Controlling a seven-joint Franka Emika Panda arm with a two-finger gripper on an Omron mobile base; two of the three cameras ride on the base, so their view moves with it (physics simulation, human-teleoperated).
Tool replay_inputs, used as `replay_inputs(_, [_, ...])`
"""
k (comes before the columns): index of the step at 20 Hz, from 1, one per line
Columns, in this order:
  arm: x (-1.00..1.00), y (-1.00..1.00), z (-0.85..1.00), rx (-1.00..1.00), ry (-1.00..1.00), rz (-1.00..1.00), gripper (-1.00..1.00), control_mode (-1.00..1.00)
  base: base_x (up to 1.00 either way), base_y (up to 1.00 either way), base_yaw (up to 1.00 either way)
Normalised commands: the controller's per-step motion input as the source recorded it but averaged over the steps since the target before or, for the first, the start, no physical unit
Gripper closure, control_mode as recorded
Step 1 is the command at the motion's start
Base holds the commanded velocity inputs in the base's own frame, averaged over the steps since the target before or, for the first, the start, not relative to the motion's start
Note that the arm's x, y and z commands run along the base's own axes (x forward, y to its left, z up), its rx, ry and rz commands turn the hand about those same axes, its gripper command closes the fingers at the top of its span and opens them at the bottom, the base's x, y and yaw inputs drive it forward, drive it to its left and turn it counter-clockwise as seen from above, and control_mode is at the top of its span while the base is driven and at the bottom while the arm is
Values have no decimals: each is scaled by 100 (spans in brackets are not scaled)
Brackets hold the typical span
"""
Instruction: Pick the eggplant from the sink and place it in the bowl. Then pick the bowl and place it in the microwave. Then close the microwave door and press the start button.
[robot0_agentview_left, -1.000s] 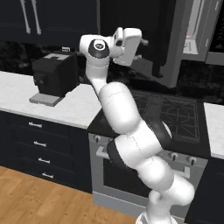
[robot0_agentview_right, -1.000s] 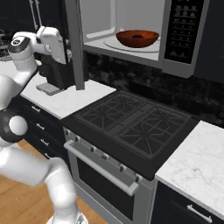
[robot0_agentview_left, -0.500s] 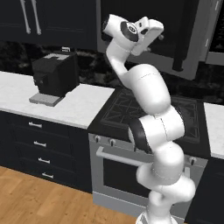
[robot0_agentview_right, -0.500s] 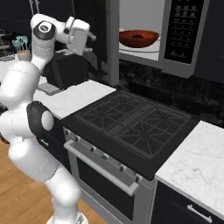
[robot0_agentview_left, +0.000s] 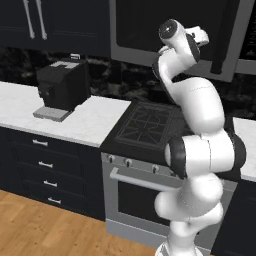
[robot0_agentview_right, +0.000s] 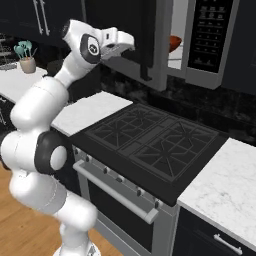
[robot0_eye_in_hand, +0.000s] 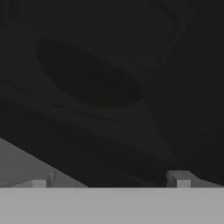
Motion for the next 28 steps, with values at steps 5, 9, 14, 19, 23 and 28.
replay_inputs(5, [67, -85, -8, 17, -36, 37, -100, -100, 0, 0, 0])
replay_inputs(9, [70, -51, 1, 18, -9, 18, -100, -100, 0, 0, 0])
replay_inputs(14, [85, -40, 0, 11, -8, 9, -100, -100, 0, 0, 0])
replay_inputs(19, [98, -46, -3, 12, -6, 6, -100, -100, 0, 0, 0])
replay_inputs(23, [63, -43, 3, 13, -1, 5, -100, -100, 0, 0, 0])
replay_inputs(28, [-83, -8, 56, 5, 0, 0, -100, -100, 0, 0, 0])
